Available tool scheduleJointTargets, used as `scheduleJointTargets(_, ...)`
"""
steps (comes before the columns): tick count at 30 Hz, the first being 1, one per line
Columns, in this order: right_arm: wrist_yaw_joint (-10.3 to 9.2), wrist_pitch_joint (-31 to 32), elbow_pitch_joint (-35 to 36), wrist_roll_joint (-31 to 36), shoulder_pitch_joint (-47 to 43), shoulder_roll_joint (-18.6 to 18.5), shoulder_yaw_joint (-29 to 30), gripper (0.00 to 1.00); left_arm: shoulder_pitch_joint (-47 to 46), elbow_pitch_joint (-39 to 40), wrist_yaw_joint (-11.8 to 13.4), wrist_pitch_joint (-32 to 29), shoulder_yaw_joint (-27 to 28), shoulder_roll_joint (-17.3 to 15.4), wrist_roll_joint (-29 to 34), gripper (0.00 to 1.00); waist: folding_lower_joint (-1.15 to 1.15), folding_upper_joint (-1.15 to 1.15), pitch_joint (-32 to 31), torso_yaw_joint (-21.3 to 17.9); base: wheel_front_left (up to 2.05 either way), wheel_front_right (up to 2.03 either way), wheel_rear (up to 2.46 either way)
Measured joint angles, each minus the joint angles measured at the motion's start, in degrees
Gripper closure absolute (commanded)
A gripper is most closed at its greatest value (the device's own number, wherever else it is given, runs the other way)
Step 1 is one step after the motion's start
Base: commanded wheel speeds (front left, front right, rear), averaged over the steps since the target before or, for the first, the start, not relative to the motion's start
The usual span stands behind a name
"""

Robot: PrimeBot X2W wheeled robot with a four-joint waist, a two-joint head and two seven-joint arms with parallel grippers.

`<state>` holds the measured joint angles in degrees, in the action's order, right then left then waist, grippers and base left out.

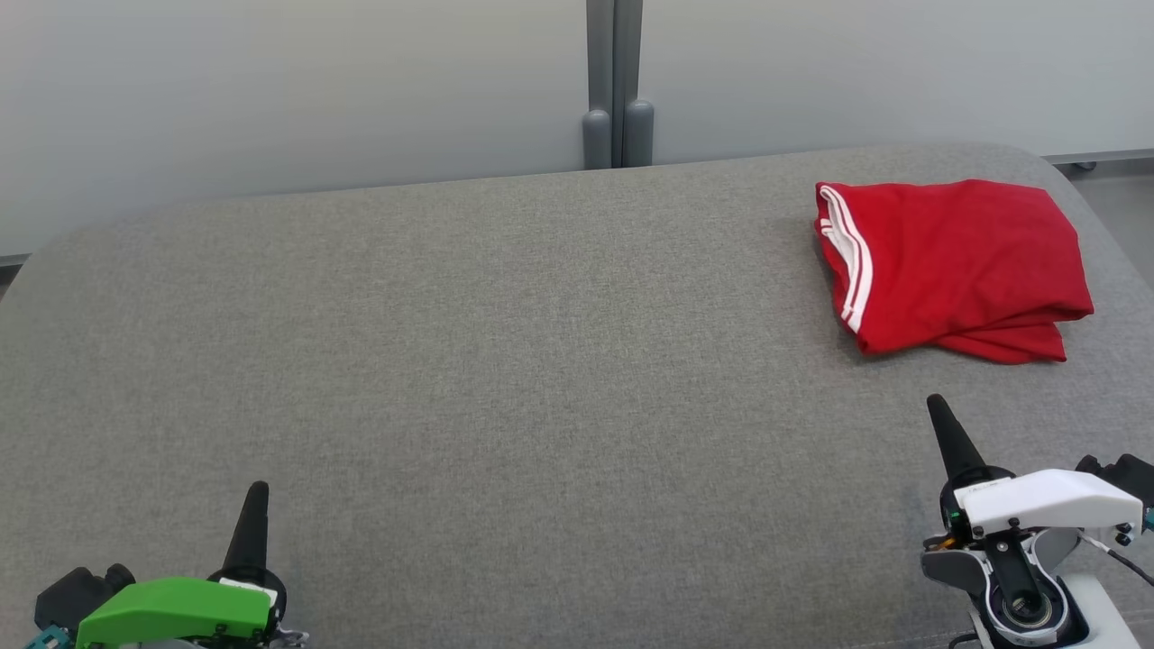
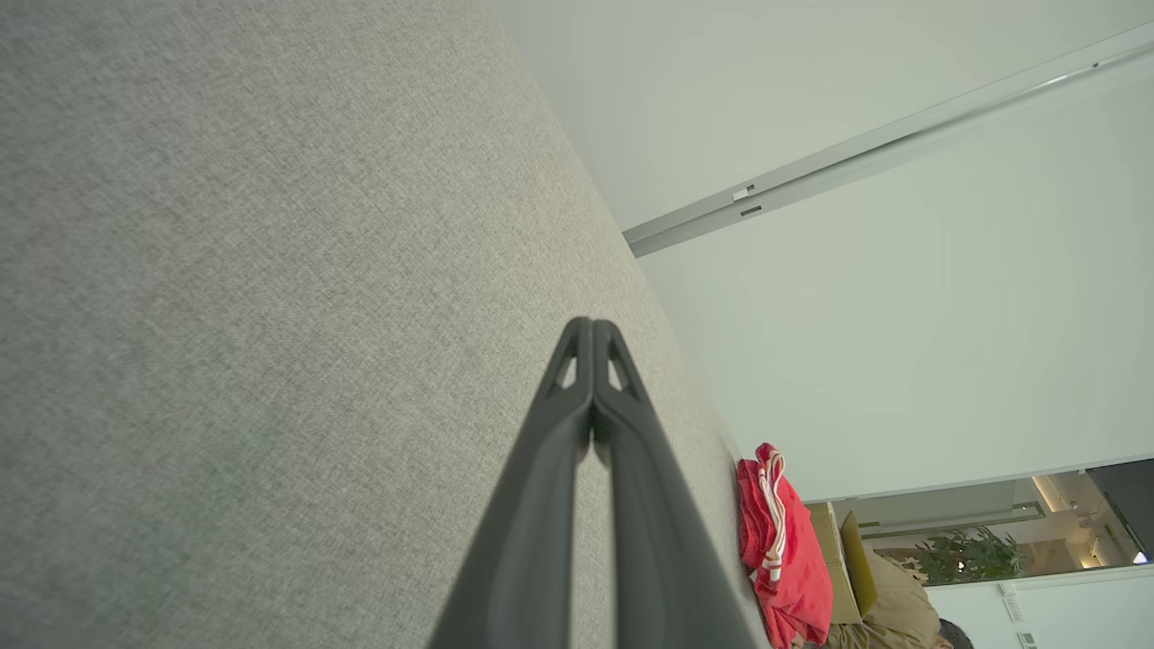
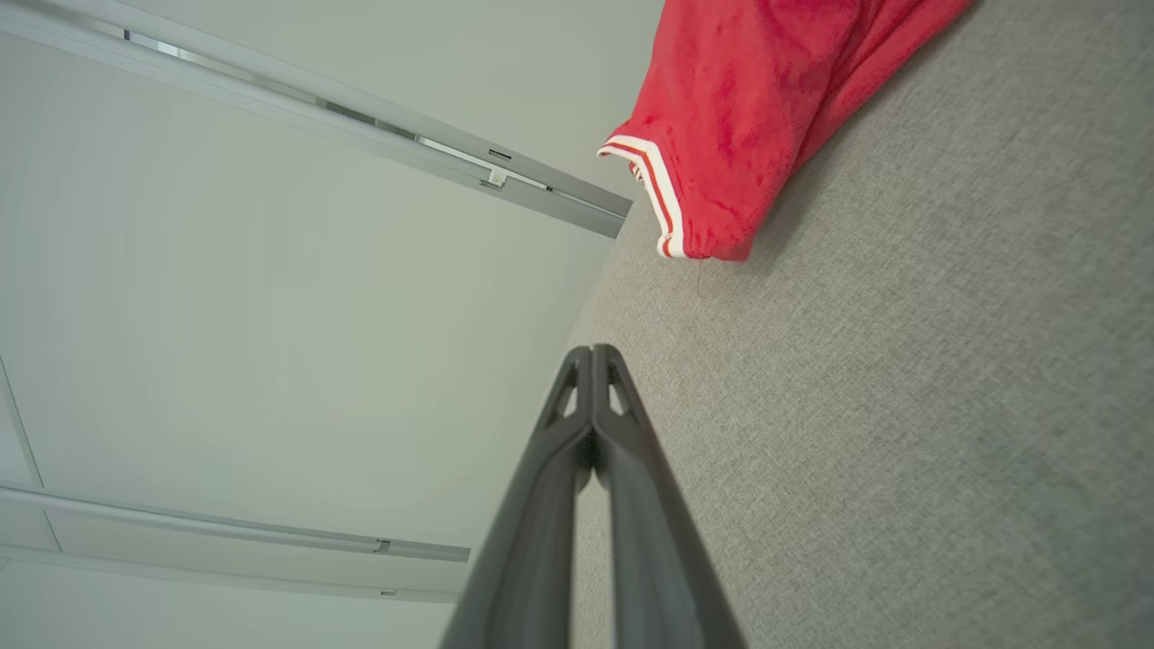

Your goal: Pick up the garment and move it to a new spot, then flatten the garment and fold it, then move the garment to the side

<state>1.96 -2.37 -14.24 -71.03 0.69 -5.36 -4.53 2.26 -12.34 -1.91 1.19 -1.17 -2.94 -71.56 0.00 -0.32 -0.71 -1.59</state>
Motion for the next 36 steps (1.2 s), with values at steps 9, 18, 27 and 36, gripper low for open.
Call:
scheduleJointTargets(9,1.05,1.52,-0.24,-6.30,0.19,0.08,2.26,1.00,-1.27,-0.56,-1.21,-1.64,1.09,-0.01,-5.86,1.00,0.00,0.00,0.23,0.43,0.00,0.00,0.00)
scheduleJointTargets(18,2.56,3.14,-0.55,-13.13,1.28,0.21,4.66,1.00,-2.64,-1.74,-2.72,-3.26,2.04,-0.01,-11.67,1.00,0.00,0.00,0.50,0.90,0.00,0.00,0.00)
scheduleJointTargets(27,3.61,4.70,-0.88,-19.14,1.43,0.42,6.91,1.00,-3.96,-2.33,-3.78,-4.71,3.01,-0.01,-17.64,1.00,0.00,0.00,0.73,1.32,0.00,0.00,0.00)
scheduleJointTargets(36,4.58,5.77,-1.02,-23.68,2.40,0.69,8.50,1.00,-4.85,-3.36,-4.90,-5.77,3.61,-0.01,-21.49,1.00,0.00,0.00,0.89,1.60,0.00,0.00,0.00)
